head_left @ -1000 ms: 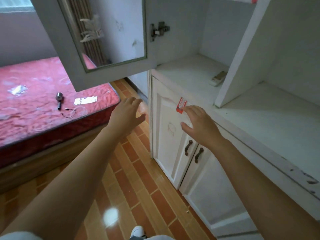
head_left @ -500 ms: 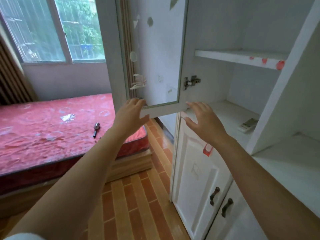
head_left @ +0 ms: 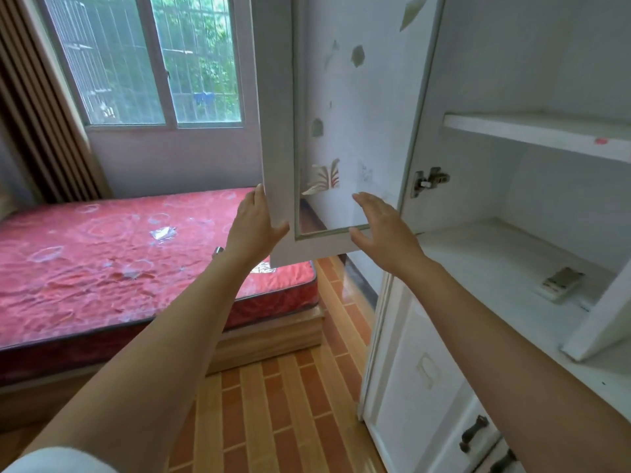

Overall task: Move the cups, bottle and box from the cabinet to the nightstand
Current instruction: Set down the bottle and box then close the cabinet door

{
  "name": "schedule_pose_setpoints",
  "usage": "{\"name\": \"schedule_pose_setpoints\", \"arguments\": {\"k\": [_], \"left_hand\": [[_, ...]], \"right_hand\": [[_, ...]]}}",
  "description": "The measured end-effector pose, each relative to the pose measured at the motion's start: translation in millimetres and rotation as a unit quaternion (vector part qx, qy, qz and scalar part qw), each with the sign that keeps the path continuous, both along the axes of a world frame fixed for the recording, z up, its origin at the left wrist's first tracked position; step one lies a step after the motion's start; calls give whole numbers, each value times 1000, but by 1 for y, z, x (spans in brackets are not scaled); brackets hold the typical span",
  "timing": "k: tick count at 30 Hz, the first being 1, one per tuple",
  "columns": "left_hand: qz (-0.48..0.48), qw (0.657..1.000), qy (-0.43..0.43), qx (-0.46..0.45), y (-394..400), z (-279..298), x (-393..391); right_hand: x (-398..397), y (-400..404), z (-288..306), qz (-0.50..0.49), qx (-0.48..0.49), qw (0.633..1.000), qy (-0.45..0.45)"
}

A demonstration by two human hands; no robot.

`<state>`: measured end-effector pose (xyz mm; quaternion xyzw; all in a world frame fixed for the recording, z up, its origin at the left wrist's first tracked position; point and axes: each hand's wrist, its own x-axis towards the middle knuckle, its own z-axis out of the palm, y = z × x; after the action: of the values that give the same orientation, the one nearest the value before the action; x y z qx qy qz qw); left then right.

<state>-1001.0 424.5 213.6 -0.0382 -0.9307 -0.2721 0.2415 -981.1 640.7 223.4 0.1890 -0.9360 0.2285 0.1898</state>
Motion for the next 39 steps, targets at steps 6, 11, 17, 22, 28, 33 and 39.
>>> {"name": "schedule_pose_setpoints", "arguments": {"k": [6,11,17,22,28,33,39], "left_hand": [[-29,993,-36,106,-4,-1,-45],[-39,976,39,213,-2,1,-63],[-41,961,98,254,-6,-12,-75],[-46,953,117,275,-7,-14,-79],[-34,949,122,287,-4,-13,-76],[-36,947,131,289,0,-14,-65],[-69,941,140,300,11,-13,-34]], "right_hand": [[-37,-24,-7,10,14,997,-76],[-61,-28,-16,-12,46,994,-99],[-73,-34,-23,-9,42,994,-96],[-74,-38,-28,-2,25,995,-100],[-70,-38,-31,3,25,994,-110],[-64,-36,-36,9,14,993,-118],[-47,-33,-40,9,3,993,-120]]}}
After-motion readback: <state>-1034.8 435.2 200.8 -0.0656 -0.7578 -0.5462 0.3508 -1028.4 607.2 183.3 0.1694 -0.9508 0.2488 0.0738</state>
